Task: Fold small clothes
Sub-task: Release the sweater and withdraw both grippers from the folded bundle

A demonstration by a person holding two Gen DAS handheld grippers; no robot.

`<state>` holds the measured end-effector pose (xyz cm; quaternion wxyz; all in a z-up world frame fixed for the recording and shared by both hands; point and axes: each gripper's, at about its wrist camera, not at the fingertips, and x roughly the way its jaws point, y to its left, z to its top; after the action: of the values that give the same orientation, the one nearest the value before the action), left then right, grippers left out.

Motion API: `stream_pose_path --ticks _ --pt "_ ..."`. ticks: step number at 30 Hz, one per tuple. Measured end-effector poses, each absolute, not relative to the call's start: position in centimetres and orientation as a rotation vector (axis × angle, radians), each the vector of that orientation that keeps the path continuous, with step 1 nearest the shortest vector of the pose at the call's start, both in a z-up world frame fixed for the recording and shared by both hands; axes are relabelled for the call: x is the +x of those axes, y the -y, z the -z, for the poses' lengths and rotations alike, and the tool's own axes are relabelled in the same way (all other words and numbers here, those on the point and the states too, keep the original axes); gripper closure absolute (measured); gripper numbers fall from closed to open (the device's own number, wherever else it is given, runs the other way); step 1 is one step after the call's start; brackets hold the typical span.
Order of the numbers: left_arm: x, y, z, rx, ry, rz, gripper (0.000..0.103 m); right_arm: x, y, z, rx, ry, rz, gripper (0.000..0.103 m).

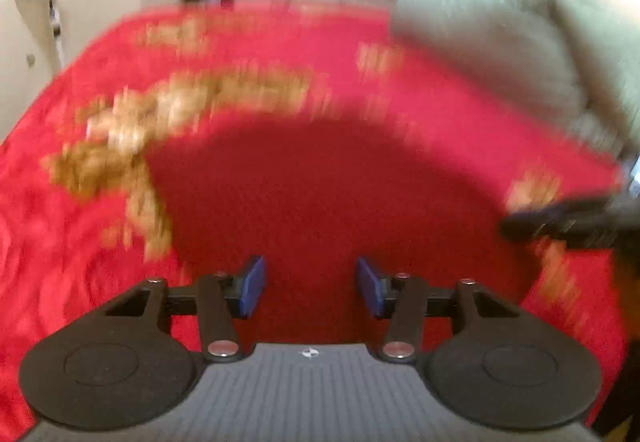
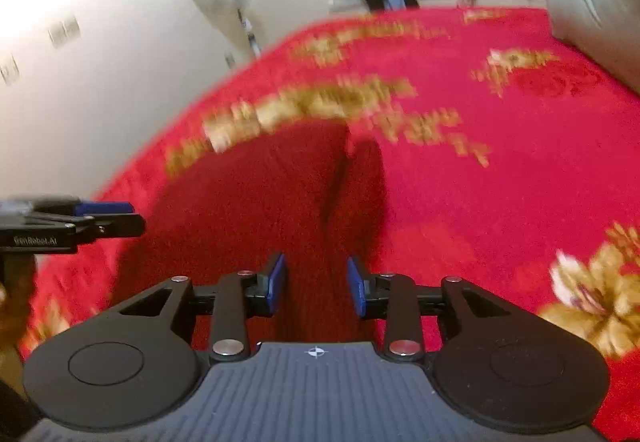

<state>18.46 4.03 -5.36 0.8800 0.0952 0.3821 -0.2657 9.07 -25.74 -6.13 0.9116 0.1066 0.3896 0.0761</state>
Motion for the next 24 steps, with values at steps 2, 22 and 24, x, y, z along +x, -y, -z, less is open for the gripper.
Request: stream_pose_path --ticks 2,22,24 --pt "17.4 -3.2 5.2 0.242 -0.749 0.542 0.041 8.7 26.6 7.2 0.252 -0.849 -0.119 0.061" --pt "-6.1 -0.5 -1.5 0.055 -0.451 0.040 0.000 -7.1 23.3 0.2 0.157 -0.577 0.051 0.024" --pt "-6.8 -0.1 0.3 0.012 -0.533 -0.003 0.000 -7.2 22.4 1.3 0.112 -0.610 0.042 0.024"
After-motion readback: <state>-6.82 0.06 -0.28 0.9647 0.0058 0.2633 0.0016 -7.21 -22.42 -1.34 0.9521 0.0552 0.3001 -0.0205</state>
